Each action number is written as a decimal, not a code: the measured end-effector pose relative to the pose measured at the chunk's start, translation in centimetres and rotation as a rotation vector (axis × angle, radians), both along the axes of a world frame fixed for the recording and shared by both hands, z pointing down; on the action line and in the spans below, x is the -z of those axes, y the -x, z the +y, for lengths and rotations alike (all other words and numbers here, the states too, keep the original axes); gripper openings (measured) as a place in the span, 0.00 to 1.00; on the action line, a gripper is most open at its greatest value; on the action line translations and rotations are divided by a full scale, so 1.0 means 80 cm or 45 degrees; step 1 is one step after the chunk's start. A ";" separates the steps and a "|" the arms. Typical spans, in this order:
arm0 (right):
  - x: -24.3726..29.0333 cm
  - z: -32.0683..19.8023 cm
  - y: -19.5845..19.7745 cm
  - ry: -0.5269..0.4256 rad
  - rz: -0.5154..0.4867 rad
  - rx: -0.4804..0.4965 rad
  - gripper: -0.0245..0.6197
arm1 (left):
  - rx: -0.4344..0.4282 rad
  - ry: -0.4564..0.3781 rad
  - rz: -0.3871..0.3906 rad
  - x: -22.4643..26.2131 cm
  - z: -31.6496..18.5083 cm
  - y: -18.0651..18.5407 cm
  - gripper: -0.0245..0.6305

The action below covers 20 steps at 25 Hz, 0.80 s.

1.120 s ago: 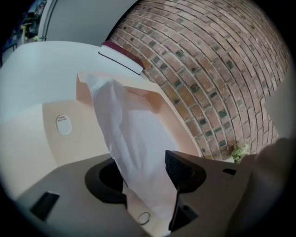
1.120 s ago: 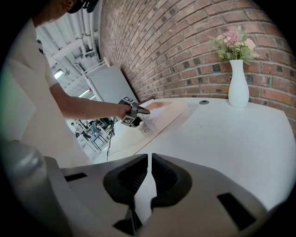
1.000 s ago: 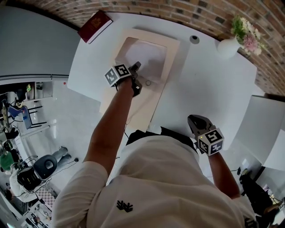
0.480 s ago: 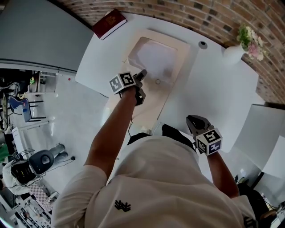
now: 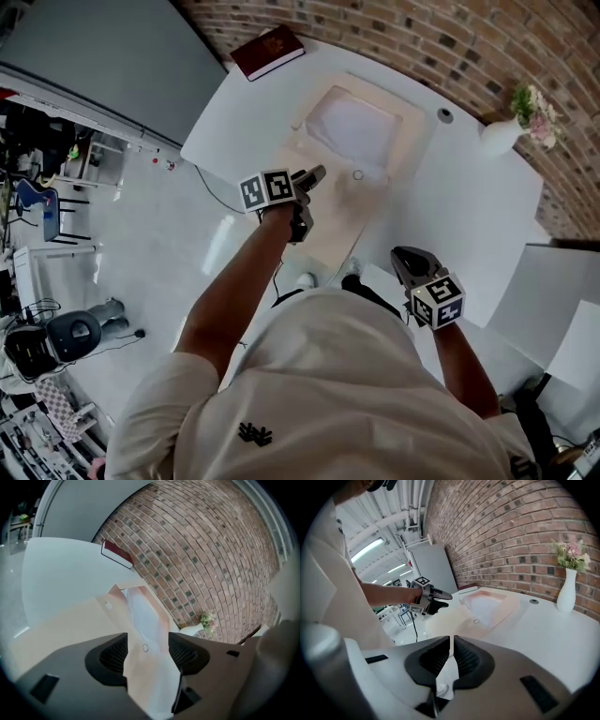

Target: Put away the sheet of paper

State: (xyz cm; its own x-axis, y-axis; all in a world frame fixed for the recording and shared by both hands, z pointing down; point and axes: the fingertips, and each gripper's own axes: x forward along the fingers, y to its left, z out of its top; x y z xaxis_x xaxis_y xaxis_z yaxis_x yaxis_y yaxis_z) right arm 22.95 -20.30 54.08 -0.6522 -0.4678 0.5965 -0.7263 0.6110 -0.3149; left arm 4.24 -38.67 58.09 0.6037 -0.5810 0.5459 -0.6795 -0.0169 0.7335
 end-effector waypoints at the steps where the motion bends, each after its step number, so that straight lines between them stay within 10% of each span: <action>1: 0.006 0.005 0.010 -0.008 0.004 0.003 0.11 | -0.006 -0.007 0.011 0.007 0.009 0.008 0.44; 20: 0.059 0.135 0.181 -0.130 0.053 -0.036 0.11 | -0.205 -0.152 0.153 0.090 0.213 0.148 0.44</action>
